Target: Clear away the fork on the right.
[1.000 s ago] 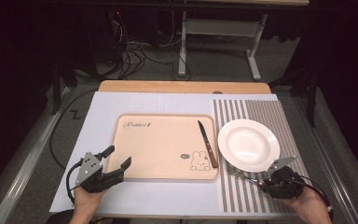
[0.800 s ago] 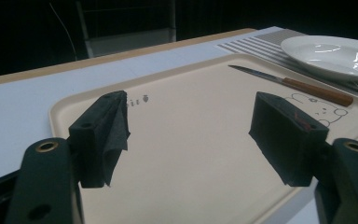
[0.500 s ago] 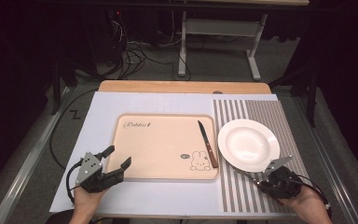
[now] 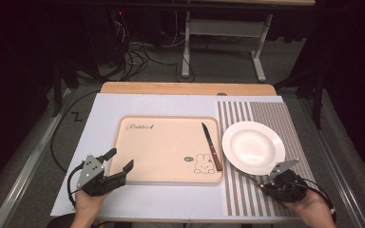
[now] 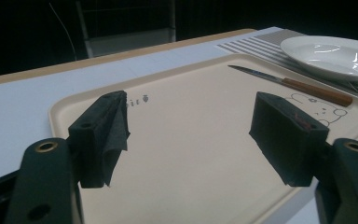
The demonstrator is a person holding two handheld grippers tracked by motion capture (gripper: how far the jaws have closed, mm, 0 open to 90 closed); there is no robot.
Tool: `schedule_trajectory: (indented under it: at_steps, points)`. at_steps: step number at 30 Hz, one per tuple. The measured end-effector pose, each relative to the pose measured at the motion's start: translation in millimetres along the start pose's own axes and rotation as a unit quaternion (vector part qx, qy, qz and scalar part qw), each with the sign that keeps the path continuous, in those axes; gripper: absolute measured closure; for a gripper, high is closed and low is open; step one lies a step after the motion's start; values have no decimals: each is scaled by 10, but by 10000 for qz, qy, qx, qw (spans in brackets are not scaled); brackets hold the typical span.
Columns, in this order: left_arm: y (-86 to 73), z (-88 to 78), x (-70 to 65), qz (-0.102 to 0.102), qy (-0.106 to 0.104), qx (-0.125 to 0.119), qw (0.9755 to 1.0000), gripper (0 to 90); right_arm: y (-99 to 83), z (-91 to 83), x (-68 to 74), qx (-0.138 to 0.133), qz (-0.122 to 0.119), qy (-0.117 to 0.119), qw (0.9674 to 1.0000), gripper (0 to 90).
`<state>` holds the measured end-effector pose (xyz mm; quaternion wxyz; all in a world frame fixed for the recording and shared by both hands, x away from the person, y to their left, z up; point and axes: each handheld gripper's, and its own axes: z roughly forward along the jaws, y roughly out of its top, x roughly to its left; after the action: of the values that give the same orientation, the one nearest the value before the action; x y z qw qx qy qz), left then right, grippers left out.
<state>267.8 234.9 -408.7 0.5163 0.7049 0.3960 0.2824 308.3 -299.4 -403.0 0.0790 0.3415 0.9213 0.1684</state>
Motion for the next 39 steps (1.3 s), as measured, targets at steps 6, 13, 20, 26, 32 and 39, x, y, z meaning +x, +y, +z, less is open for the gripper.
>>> schedule_trajectory:
  at_steps: [6, 13, 20, 26, 32, 39]
  points:
    - [0, -4, 0, -4, 2, -18, 10000, 284, 38, 21, 24, -35, -33, 25, 10000, 787]
    - [-1, 3, -1, 7, -4, -4, 10000, 285, 88, 29, 68, -74, -103, 80, 9999, 787]
    - [-1, 8, 1, -12, -1, -3, 10000, 285, 133, 17, 102, -145, -151, 149, 9997, 787]
    - [-1, 4, 6, -7, -6, -5, 10000, 285, 169, 12, 124, -195, -165, 190, 9995, 787]
    - [-1, 1, 3, 6, 4, -4, 10000, 285, 239, -10, 165, -274, -203, 228, 9992, 787]
    - [-2, 6, 2, -5, 5, 6, 10000, 286, 331, -26, 188, -404, -247, 275, 9985, 787]
